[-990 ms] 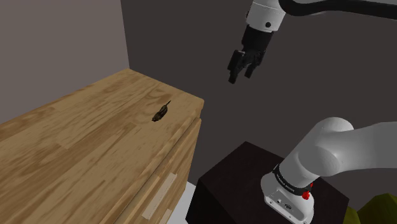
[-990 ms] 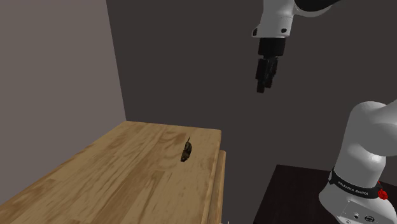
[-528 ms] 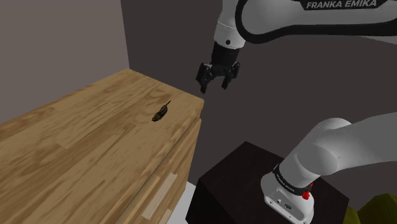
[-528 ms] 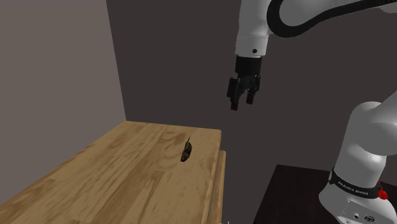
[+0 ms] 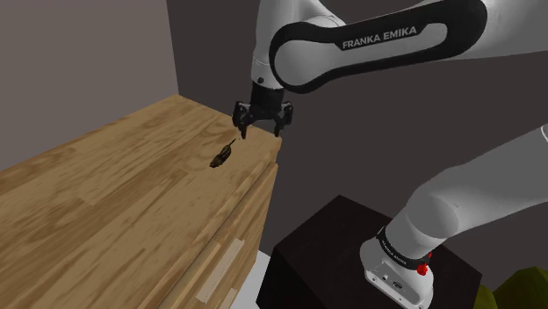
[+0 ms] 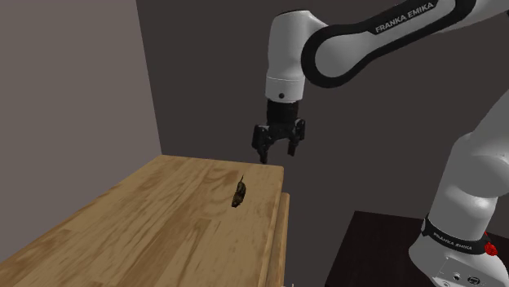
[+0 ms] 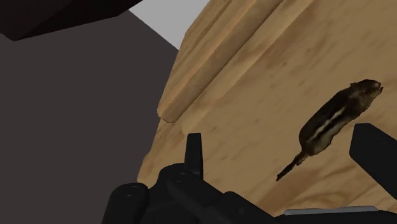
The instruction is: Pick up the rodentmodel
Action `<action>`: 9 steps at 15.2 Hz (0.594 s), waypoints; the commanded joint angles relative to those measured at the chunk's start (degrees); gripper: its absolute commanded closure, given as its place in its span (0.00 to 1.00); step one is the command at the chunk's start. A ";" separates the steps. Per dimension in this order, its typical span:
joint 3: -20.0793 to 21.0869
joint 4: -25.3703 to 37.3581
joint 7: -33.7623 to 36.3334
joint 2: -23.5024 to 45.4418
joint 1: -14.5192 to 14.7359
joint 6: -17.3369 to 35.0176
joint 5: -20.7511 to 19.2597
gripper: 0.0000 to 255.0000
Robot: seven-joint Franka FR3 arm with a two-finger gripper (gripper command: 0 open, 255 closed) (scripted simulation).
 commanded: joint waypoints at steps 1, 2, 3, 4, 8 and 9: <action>2.65 1.87 5.98 4.97 -1.82 2.92 -2.89 0.00; 3.91 3.12 9.17 7.63 -2.61 4.01 -4.78 0.00; 5.02 4.47 12.49 10.40 -3.27 4.98 -6.94 0.00; 5.99 5.91 15.91 13.27 -3.81 5.79 -9.34 0.00; 7.16 12.71 29.76 25.19 -3.49 7.31 -20.20 0.00; 6.70 14.32 32.40 27.60 -2.79 7.31 -22.33 0.00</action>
